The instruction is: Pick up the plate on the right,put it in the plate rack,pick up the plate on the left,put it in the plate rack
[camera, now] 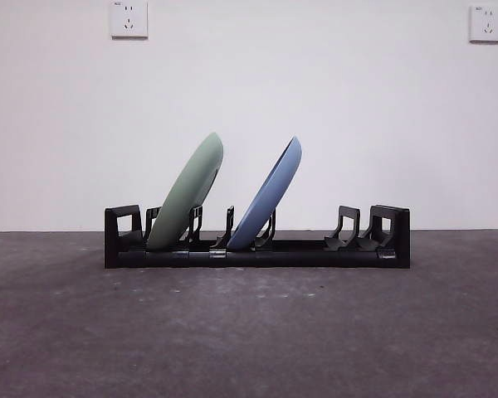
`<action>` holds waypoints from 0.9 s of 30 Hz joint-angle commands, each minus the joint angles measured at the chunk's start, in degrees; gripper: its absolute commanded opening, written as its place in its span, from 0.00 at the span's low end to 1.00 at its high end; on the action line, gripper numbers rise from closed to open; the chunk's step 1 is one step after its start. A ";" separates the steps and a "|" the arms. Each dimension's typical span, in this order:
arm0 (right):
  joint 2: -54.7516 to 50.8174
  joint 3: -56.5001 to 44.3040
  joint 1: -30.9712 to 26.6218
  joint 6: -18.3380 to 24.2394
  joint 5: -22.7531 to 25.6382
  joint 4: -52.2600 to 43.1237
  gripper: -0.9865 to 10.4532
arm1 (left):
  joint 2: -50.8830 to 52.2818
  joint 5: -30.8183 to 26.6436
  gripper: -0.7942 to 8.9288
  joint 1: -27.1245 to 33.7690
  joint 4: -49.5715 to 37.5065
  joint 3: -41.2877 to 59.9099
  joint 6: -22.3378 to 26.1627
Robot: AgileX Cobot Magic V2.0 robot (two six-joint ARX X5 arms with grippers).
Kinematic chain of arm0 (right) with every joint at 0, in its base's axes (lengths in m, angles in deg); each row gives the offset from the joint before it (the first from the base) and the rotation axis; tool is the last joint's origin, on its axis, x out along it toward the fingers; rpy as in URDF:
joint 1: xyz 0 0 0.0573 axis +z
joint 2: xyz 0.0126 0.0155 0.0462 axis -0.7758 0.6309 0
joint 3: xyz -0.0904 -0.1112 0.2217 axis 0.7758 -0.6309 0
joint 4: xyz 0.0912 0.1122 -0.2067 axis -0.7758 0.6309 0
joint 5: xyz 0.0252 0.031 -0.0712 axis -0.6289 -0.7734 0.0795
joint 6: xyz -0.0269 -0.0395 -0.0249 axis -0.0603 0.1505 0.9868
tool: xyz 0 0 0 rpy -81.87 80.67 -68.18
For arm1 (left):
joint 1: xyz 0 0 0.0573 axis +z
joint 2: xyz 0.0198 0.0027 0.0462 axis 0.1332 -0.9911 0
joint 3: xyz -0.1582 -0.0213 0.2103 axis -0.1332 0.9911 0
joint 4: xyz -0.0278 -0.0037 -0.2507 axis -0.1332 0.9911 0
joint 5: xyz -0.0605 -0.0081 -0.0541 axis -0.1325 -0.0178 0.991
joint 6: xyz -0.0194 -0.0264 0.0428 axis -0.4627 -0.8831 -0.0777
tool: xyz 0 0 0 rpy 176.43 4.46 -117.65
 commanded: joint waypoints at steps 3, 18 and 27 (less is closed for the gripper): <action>-12.50 -13.14 -9.62 0.96 -8.66 -17.16 0.09 | -0.07 0.26 0.08 0.22 -0.28 0.61 -0.37; -49.05 -71.10 -20.31 0.33 -2.10 -47.60 0.09 | -0.31 0.26 0.08 0.22 -0.28 0.61 -0.37; -59.17 -89.55 -20.31 -3.82 -1.14 -54.14 0.09 | -0.31 0.26 0.08 0.22 -0.28 0.61 -0.37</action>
